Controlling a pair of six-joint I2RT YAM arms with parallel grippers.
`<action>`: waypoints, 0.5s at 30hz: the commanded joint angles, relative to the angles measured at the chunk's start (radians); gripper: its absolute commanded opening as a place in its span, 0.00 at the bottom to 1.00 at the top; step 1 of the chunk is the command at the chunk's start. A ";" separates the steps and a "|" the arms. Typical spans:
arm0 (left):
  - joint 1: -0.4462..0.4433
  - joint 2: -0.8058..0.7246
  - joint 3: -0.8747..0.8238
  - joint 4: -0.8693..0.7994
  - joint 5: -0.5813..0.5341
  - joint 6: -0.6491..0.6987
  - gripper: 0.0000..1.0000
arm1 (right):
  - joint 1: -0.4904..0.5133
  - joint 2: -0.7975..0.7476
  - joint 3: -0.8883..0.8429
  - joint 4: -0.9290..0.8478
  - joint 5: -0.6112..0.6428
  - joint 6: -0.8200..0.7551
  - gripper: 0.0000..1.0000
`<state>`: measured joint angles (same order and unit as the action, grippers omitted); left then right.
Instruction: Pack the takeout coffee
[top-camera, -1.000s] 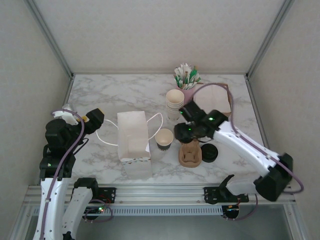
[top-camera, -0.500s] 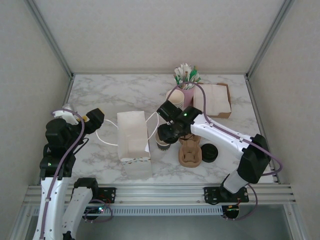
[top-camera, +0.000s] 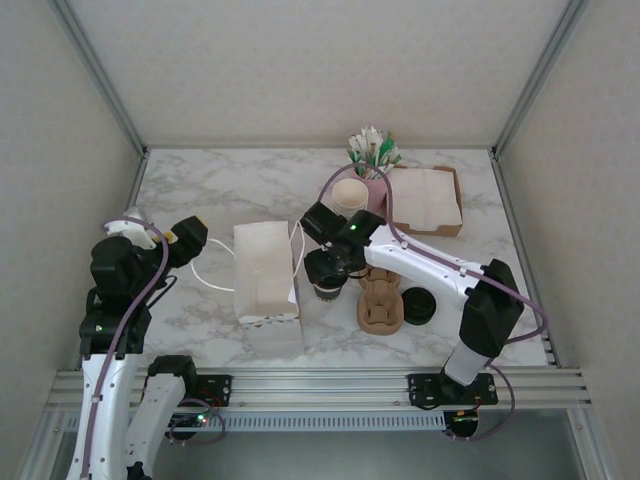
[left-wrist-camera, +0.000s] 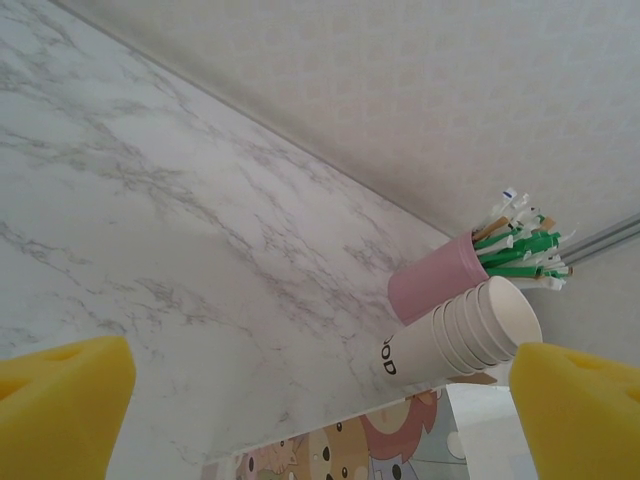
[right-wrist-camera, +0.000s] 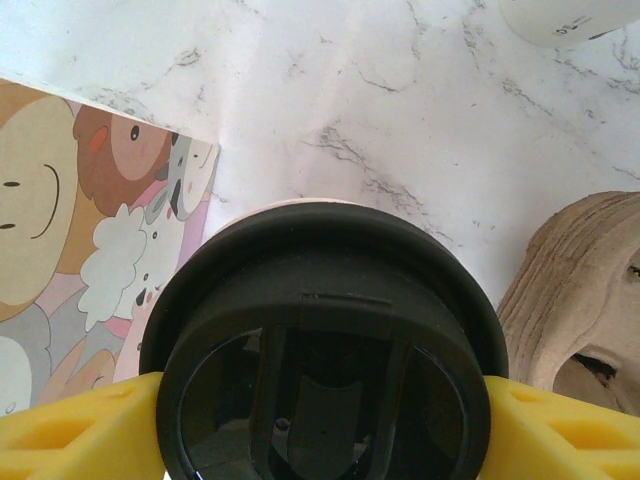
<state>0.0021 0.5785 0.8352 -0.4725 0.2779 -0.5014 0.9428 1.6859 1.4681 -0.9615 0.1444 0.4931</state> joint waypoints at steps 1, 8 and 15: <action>0.009 -0.002 -0.007 0.016 -0.007 -0.016 0.96 | 0.014 0.032 0.039 -0.054 0.034 -0.013 0.75; 0.009 -0.003 -0.007 0.015 -0.006 -0.016 0.96 | 0.025 0.063 0.058 -0.073 0.052 -0.015 0.76; 0.009 -0.002 -0.007 0.015 -0.007 -0.016 0.96 | 0.028 0.066 0.057 -0.056 0.024 -0.006 0.76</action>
<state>0.0021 0.5785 0.8352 -0.4728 0.2779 -0.5014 0.9573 1.7428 1.4986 -1.0027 0.1635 0.4858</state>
